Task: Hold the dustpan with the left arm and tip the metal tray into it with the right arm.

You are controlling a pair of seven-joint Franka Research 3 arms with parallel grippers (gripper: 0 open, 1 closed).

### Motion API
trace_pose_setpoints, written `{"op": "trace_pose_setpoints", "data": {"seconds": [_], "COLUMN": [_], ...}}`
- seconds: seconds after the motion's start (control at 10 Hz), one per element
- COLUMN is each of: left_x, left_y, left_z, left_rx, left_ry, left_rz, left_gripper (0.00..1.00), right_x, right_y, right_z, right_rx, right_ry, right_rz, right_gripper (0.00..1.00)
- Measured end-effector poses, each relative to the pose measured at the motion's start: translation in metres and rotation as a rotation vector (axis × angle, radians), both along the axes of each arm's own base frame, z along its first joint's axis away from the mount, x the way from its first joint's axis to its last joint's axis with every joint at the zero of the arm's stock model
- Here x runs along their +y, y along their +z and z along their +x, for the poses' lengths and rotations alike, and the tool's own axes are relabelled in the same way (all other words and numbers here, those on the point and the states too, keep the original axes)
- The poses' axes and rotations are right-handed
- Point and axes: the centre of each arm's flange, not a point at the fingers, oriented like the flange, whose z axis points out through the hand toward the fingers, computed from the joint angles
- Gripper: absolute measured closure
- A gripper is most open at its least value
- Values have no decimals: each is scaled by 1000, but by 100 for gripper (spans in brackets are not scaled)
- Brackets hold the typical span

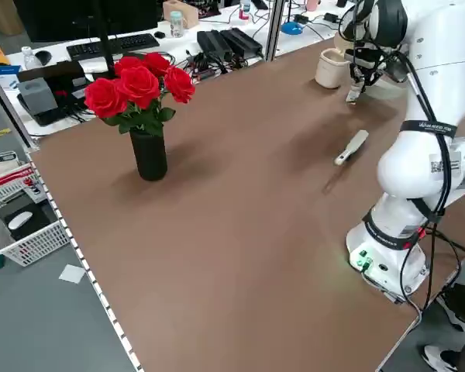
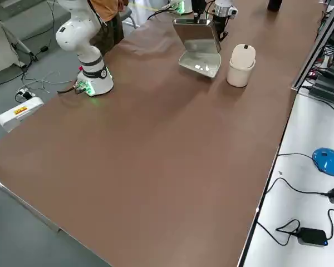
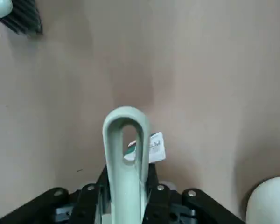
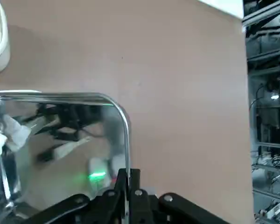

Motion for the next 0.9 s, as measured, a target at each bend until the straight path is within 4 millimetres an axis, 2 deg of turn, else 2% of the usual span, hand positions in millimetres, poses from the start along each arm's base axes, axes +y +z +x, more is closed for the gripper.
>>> {"op": "trace_pose_setpoints", "data": {"seconds": [0.5,0.9], "left_x": [0,0], "left_y": [0,0], "left_z": [0,0], "left_rx": [0,0], "left_ry": [0,0], "left_rz": [0,0], "left_gripper": [67,67], "right_x": [19,21], "right_y": [1,5], "right_z": [10,14], "right_rx": [-45,-73], "right_ry": [-15,-20], "right_rz": [-88,-178], "right_gripper": [96,96]}}
